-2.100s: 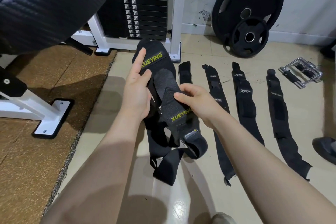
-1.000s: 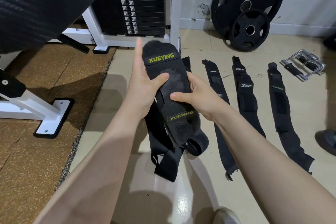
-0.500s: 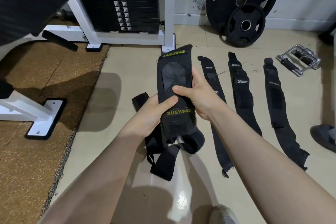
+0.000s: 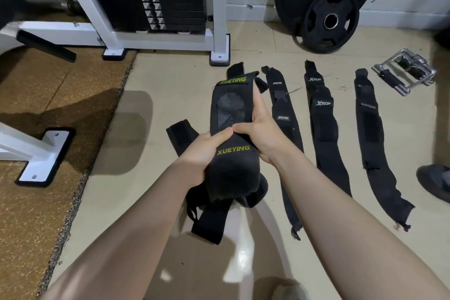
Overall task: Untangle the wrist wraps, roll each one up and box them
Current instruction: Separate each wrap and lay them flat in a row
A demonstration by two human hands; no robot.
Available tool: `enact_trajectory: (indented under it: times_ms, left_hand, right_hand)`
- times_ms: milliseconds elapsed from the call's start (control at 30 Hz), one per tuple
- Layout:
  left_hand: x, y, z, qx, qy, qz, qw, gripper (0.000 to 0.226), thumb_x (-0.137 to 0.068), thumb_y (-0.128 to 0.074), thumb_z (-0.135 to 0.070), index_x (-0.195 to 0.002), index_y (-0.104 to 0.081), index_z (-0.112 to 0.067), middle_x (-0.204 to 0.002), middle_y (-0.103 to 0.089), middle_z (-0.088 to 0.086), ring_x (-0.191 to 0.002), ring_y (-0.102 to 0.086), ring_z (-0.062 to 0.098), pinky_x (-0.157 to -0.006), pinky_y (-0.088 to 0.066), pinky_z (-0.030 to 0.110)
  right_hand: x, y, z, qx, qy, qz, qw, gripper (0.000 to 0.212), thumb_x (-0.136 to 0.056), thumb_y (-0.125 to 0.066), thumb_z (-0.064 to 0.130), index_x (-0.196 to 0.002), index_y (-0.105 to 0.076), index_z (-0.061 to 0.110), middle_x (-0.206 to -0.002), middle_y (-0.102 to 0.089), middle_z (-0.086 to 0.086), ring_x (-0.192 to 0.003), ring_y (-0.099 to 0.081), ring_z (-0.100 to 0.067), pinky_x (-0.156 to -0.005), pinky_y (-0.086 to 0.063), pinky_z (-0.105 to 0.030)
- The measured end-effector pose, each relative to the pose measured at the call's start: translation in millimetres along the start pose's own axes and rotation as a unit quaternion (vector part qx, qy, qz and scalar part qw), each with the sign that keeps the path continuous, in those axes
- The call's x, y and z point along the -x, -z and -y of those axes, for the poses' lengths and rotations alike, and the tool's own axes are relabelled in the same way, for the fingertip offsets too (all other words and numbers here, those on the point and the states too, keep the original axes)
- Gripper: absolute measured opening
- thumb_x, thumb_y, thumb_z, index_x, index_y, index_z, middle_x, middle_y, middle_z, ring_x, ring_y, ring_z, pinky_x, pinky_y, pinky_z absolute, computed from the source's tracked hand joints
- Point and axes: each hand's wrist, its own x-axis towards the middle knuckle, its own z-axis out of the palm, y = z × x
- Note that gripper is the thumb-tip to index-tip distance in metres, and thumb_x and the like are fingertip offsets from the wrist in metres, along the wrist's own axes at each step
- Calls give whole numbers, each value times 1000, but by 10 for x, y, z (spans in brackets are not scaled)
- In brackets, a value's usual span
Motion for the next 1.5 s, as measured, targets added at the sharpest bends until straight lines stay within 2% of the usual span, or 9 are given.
enact_trajectory:
  times_ms: [100,300,500,733,933,1000,1100,1300,1500]
  left_hand:
    - [-69,-79,13,120,51,29,991,26,-87,-60,-33,-105,-68,-16,-91,-75,6,-80,-72,18,-76,-52,33]
    - [-206,-181,74,95,3,57,994,32,-85,-56,-18,-116,-61,-11,-111,-71,8,-103,-68,19,-90,-51,31]
    - [-493,4,80,-82,-34,-146,985,24,-97,-50,-6,-120,-49,-14,-92,-69,11,-76,-65,20,-76,-52,43]
    - [-1286,489,-287,-134,-102,-200,965,37,-101,-35,1,-127,-47,-24,-52,-58,-12,-51,-59,1,-47,-44,12]
    - [-2334,932,-314,-138,-48,-260,955,66,-99,-41,-15,-154,-4,-20,-105,-56,2,-86,-56,14,-67,-44,14]
    - [-2481,1023,-93,-185,25,-256,949,63,-98,-44,-23,-153,-12,-20,-136,-47,-2,-111,-51,20,-85,-41,24]
    - [-2498,1008,328,-259,38,-220,940,36,-99,-43,-21,-134,-40,-26,-120,-59,-2,-97,-56,13,-76,-43,22]
    - [-2384,953,590,-306,43,-204,929,53,-93,-58,-23,-141,-35,-19,-123,-59,2,-107,-57,18,-89,-43,26]
    - [-2210,853,753,-332,128,-212,910,45,-100,-42,-21,-142,-31,-10,-114,-58,8,-95,-57,20,-81,-44,29]
  right_hand:
    - [-181,97,-87,14,-18,5,1000,109,-72,-51,-18,-145,-12,53,-159,-14,11,-142,-27,-17,-107,-41,-49]
    - [-596,328,-89,-27,-48,20,998,108,-73,-50,-18,-145,-12,54,-156,-21,9,-137,-35,-17,-102,-46,-49]
    - [-1196,308,-41,-23,-76,29,996,109,-72,-53,-18,-147,-10,50,-154,-24,8,-133,-39,-19,-103,-45,-45]
    - [-2112,61,-77,-21,-37,28,999,101,-78,-40,-24,-149,-14,41,-157,-21,2,-88,-55,-1,-69,-50,-21]
    - [-2886,136,-582,83,-149,-9,985,99,-93,-59,18,-147,24,25,-159,-12,-5,-142,-25,-26,-107,-30,-37]
    - [-2714,200,-1009,140,-223,-6,965,91,-95,-57,25,-151,14,18,-156,-20,-8,-138,-31,-27,-96,-33,-30]
    - [-2288,300,-1634,213,-292,11,932,61,-97,-52,23,-147,-19,13,-144,-38,-8,-123,-44,-23,-91,-39,-26]
    - [-1674,153,-1985,245,-309,11,919,30,-97,-50,15,-126,-44,9,-106,-55,2,-79,-50,-4,-60,-39,-13]
    - [-1361,-86,-1993,352,-327,30,877,57,-94,-54,26,-140,-28,5,-137,-32,-17,-121,-42,-33,-104,-39,-38]
